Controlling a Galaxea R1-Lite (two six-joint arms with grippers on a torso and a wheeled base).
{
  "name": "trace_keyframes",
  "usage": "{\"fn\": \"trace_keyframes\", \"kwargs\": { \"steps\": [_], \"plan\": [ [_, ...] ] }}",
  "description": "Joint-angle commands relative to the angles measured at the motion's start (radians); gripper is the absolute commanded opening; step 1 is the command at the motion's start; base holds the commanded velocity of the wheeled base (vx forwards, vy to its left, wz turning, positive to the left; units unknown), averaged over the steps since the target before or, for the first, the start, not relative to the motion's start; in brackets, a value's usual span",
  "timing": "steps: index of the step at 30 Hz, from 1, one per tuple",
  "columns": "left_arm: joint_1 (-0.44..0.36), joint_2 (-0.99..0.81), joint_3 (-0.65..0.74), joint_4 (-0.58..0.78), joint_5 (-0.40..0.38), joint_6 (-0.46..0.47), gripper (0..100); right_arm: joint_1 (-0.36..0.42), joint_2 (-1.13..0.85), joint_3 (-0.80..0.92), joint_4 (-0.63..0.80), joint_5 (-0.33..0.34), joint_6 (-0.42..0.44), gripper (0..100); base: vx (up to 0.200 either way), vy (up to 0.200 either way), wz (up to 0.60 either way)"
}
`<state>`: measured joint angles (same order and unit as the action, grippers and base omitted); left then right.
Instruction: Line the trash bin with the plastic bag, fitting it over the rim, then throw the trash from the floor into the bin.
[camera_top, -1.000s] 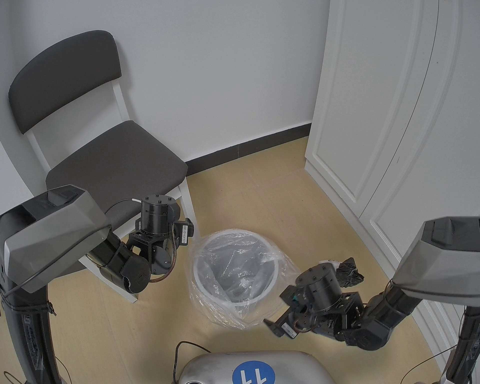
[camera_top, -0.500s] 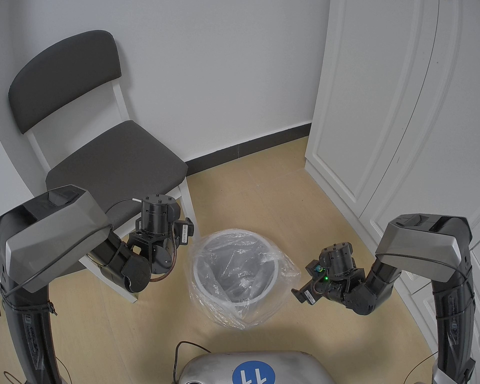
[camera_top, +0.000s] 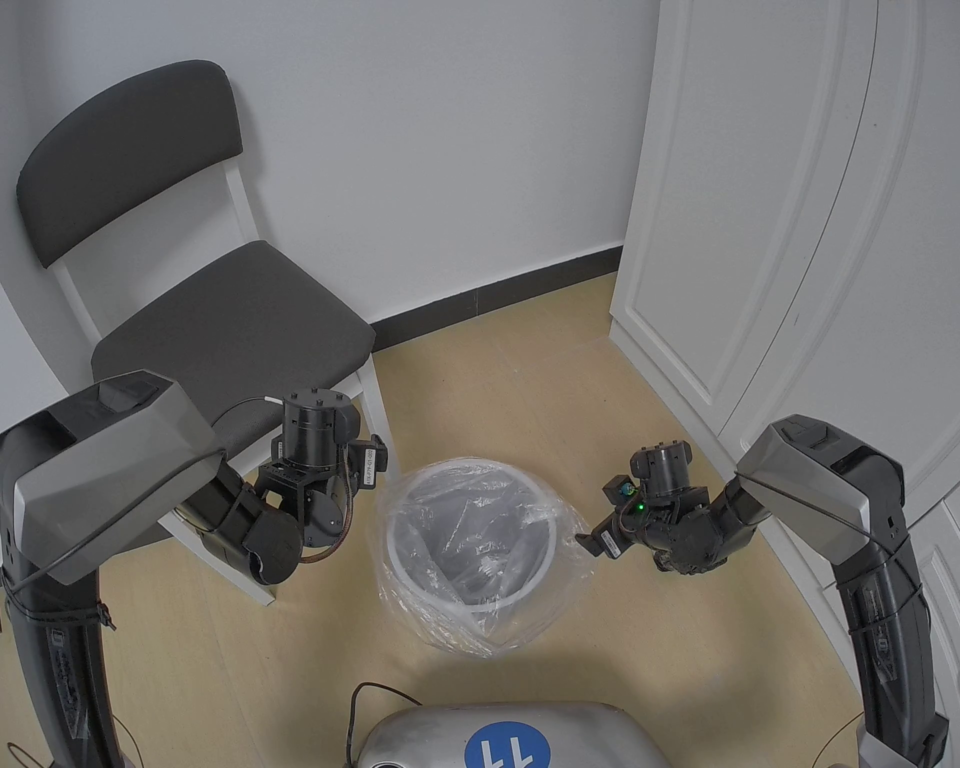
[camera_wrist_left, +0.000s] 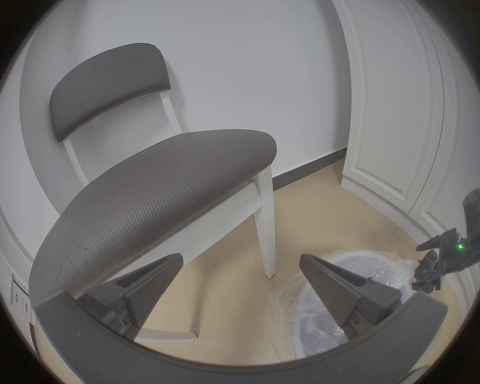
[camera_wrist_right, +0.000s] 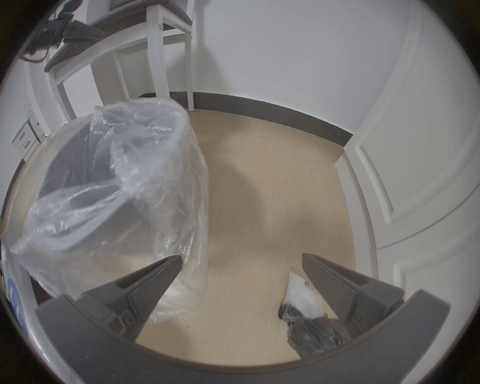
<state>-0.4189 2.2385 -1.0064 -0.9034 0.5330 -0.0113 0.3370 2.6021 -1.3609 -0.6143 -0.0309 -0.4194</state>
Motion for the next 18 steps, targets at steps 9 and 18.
{"fn": "trace_keyframes", "kwargs": {
  "steps": [9, 18],
  "plan": [
    [0.011, 0.007, -0.005, -0.002, -0.004, 0.001, 100, -0.010, 0.253, -0.458, 0.199, 0.098, -0.010, 100, 0.000, 0.000, 0.00],
    [0.015, 0.035, -0.020, -0.002, -0.002, 0.001, 100, -0.033, 0.337, -0.639, 0.353, 0.097, -0.006, 100, 0.000, 0.000, 0.00]
  ]
}}
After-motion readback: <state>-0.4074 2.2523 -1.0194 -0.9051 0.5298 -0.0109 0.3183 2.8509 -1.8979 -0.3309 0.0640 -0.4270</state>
